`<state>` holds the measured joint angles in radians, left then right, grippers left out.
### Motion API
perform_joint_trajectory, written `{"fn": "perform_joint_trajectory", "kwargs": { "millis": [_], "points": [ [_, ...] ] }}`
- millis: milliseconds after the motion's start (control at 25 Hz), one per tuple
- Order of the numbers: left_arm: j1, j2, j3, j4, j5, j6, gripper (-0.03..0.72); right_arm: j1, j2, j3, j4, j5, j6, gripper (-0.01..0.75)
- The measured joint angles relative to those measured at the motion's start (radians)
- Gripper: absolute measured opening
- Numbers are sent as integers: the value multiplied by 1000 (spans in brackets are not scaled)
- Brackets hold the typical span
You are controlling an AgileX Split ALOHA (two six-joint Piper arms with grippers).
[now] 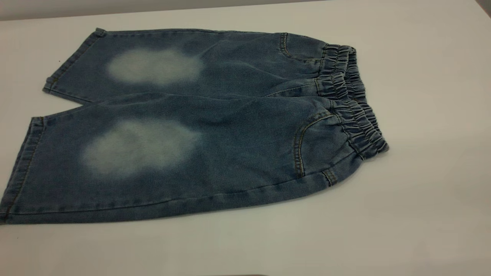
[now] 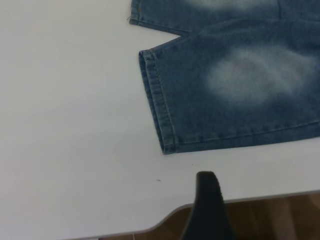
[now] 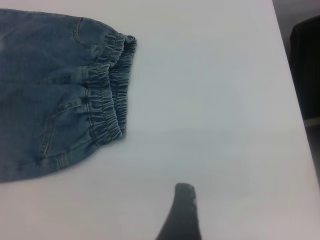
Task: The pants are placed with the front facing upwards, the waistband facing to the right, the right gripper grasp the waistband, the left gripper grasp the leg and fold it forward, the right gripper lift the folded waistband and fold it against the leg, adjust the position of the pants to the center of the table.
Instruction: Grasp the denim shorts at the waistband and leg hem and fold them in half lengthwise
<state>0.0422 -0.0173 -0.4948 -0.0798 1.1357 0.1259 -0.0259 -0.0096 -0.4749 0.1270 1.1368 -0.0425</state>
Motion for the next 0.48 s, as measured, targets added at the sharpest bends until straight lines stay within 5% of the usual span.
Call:
{"fn": "perform_joint_trajectory", "kwargs": {
  "millis": [240,480],
  "points": [
    [0,28,-8,1,-12,-47,494,0,12,-10,8,-5,66,568],
    [0,332,-91,1,-153,-126,494,0,229,-146,42,-65,145,554]
  ]
}}
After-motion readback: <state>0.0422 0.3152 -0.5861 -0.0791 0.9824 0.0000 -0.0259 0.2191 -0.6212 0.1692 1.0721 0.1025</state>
